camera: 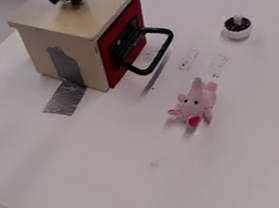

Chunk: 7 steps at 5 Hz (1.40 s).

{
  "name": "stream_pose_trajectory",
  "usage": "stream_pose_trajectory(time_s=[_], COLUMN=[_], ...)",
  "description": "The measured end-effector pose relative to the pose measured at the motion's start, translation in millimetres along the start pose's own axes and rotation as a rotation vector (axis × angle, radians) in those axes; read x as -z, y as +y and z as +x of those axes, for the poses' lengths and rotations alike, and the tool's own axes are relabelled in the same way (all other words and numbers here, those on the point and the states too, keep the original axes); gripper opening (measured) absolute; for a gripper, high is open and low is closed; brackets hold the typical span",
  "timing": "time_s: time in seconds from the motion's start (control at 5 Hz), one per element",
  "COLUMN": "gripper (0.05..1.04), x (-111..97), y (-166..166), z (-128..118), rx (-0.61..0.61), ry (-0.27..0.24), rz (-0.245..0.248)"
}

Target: Put the object on the middle of table

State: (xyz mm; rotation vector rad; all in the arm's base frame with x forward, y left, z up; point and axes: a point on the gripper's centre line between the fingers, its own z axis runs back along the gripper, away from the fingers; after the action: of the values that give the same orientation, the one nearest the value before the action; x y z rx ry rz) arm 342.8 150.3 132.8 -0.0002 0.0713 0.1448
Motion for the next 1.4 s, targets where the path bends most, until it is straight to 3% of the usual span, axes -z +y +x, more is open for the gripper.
stream_pose_trajectory(time_s=[0.2, 0.4, 0.6, 0.8, 1.0, 1.4], gripper=[0.496, 0.496, 0.496, 0.496, 0.496, 0.496], x=[-29, -26, 4, 38, 75, 122], y=[-21, -52, -92, -121, -135, -137], z=[-50, -112, -155, -182, -189, -187], rx=[0.025, 0.054, 0.119, 0.162, 0.194, 0.123], ry=[-0.034, -0.036, 0.011, 0.031, 0.044, -0.066], rz=[-0.001, -0.014, -0.015, 0.012, 0.085, 0.132])
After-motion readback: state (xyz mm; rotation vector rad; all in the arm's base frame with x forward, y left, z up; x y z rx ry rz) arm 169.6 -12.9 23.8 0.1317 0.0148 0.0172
